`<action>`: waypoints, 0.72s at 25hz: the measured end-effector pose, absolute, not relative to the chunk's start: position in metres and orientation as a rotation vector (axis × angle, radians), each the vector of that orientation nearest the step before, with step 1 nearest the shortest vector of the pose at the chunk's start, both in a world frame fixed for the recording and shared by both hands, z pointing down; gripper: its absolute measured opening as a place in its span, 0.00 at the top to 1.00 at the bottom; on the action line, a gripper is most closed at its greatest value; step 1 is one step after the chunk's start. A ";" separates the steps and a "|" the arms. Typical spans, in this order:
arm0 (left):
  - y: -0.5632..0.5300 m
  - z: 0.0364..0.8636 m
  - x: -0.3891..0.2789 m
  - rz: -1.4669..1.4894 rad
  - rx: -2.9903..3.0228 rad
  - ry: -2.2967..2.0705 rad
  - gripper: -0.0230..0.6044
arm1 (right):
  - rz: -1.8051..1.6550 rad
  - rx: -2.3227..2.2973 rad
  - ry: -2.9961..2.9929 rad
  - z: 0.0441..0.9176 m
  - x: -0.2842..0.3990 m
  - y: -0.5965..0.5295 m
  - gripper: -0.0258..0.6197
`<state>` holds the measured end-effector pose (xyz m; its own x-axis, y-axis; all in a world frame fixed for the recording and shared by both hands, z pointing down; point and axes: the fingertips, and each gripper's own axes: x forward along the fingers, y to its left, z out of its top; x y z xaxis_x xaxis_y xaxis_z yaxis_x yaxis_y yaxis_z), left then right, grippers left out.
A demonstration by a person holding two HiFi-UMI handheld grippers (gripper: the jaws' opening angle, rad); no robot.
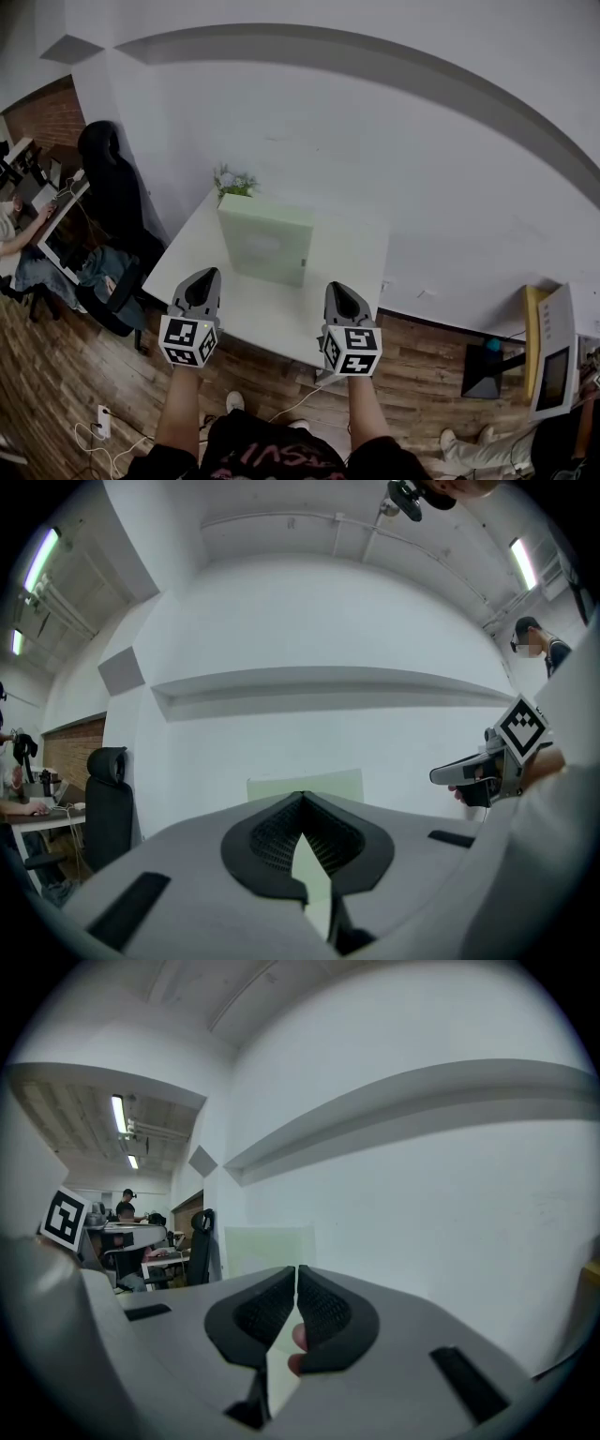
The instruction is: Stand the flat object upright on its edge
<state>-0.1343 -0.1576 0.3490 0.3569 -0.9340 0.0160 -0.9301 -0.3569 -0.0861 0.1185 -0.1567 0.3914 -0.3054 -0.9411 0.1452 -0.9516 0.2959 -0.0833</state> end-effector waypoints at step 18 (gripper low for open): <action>-0.184 0.343 -0.171 -0.116 -2.613 1.644 0.94 | 0.197 1.933 -2.360 0.377 0.091 -0.164 0.92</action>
<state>-0.1714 -0.1839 0.3426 0.4311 -0.9016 0.0357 -0.8977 -0.4325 -0.0844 0.0906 -0.1643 0.3773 -0.1984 -0.9690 0.1469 -0.9800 0.1937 -0.0459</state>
